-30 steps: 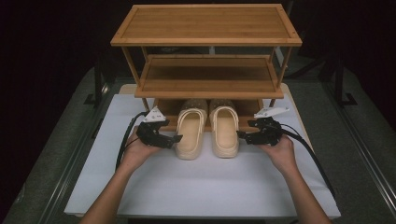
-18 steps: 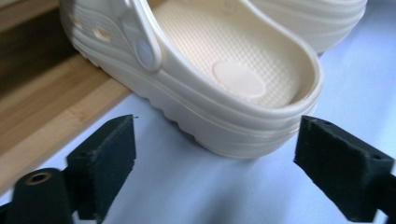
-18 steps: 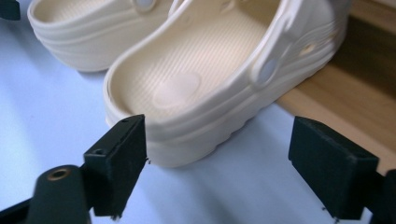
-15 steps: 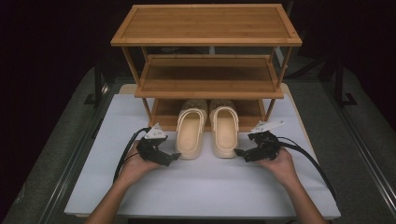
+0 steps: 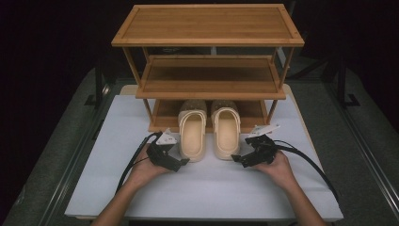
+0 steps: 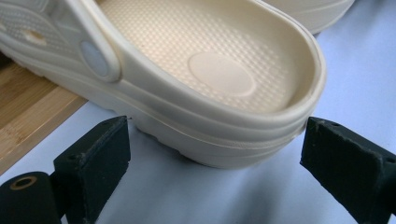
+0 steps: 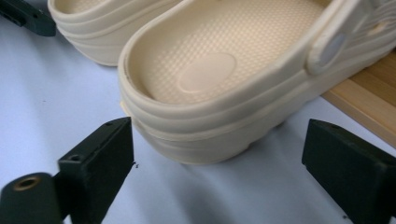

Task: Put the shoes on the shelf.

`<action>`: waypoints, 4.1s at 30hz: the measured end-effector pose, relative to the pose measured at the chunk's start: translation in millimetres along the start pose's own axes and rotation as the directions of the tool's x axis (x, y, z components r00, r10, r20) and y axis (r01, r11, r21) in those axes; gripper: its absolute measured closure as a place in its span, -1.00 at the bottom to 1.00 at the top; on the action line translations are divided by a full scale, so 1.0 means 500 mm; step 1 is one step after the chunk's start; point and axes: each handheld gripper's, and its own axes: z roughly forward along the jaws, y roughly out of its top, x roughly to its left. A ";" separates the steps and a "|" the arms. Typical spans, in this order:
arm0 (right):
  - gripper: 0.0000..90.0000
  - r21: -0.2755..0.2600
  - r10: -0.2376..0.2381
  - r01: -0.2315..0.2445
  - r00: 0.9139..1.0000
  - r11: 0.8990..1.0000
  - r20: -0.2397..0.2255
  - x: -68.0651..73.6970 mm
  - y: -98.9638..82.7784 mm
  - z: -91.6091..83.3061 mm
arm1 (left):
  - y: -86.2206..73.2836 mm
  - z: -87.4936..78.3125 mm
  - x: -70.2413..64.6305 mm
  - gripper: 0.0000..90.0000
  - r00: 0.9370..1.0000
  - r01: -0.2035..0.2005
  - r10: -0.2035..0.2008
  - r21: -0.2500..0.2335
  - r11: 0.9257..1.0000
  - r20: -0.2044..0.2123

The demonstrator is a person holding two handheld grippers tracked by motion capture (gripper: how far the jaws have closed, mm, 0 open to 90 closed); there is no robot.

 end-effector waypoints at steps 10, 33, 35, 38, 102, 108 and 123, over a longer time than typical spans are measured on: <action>-0.87 0.019 -0.019 0.019 1.000 1.000 0.004 0.009 0.000 0.018 | 0.002 0.014 -0.002 -0.86 1.000 -0.010 0.009 -0.027 1.000 -0.021; -0.88 0.002 -0.033 0.033 0.998 0.999 0.045 0.005 0.045 0.052 | 0.063 0.049 0.015 -0.86 0.999 -0.028 0.026 -0.072 0.997 -0.027; -0.88 0.003 -0.038 0.037 0.998 0.999 0.053 0.002 0.049 0.055 | 0.063 0.052 0.021 -0.85 0.999 -0.028 0.026 -0.070 0.997 -0.026; -0.88 0.005 -0.034 0.033 0.998 0.999 0.058 -0.001 0.054 0.062 | 0.056 0.058 0.035 -0.85 1.000 -0.012 0.012 -0.054 0.998 -0.016; -0.80 -0.026 0.066 -0.063 0.991 0.998 0.115 -0.111 0.097 0.107 | 0.108 0.084 0.161 -0.84 0.997 0.055 -0.054 0.021 0.998 -0.052; -0.90 -0.035 0.073 -0.069 0.989 0.997 0.129 -0.111 0.075 0.054 | 0.096 0.034 0.155 -0.84 0.996 0.060 -0.059 0.007 0.998 -0.068; -0.96 -0.029 0.074 -0.070 0.981 0.997 0.178 -0.083 -0.033 -0.060 | 0.000 -0.087 0.095 -0.84 0.993 0.084 -0.082 0.019 0.996 -0.085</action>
